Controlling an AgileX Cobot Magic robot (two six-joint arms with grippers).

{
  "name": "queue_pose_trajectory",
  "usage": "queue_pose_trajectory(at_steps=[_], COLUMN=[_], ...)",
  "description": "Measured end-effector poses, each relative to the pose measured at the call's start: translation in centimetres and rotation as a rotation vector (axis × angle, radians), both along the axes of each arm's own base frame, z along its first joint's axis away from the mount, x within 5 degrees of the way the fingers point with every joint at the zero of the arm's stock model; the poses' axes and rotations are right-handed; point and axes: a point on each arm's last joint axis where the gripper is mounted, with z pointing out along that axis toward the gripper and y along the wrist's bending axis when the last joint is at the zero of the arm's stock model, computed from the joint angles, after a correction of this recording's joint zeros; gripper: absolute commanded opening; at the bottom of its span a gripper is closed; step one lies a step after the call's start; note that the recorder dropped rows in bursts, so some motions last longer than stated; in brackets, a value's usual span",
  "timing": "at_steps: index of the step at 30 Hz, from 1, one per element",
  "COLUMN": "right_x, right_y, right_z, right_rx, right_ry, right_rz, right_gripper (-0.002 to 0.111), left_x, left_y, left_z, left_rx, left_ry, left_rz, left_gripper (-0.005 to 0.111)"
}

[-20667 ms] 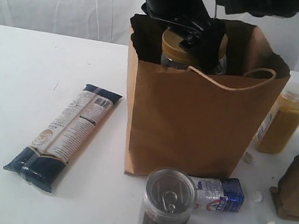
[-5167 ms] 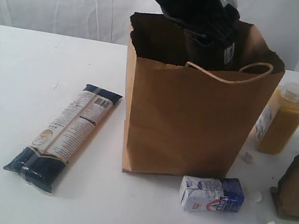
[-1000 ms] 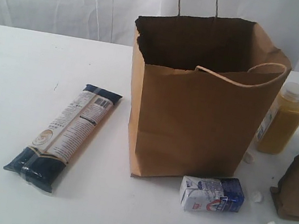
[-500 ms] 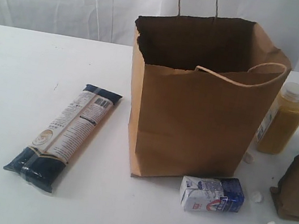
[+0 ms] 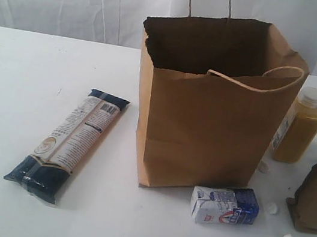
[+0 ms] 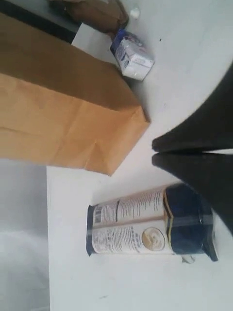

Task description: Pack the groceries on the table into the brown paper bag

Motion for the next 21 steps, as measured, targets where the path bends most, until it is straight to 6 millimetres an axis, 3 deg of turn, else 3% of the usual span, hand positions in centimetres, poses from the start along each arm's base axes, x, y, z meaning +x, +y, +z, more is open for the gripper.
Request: queue_pose_trajectory(at_steps=[14, 21], right_x=[0.0, 0.0], right_y=[0.0, 0.0], right_z=[0.0, 0.0], right_rx=[0.017, 0.019], right_ry=[0.002, 0.004], right_rz=[-0.001, 0.0], right_gripper=[0.0, 0.0], left_x=[-0.1, 0.0], left_y=[1.4, 1.7], left_z=[-2.0, -2.2], left_rx=[0.102, 0.214], left_ry=[0.174, 0.129], left_rz=[0.203, 0.242], left_gripper=[0.0, 0.0])
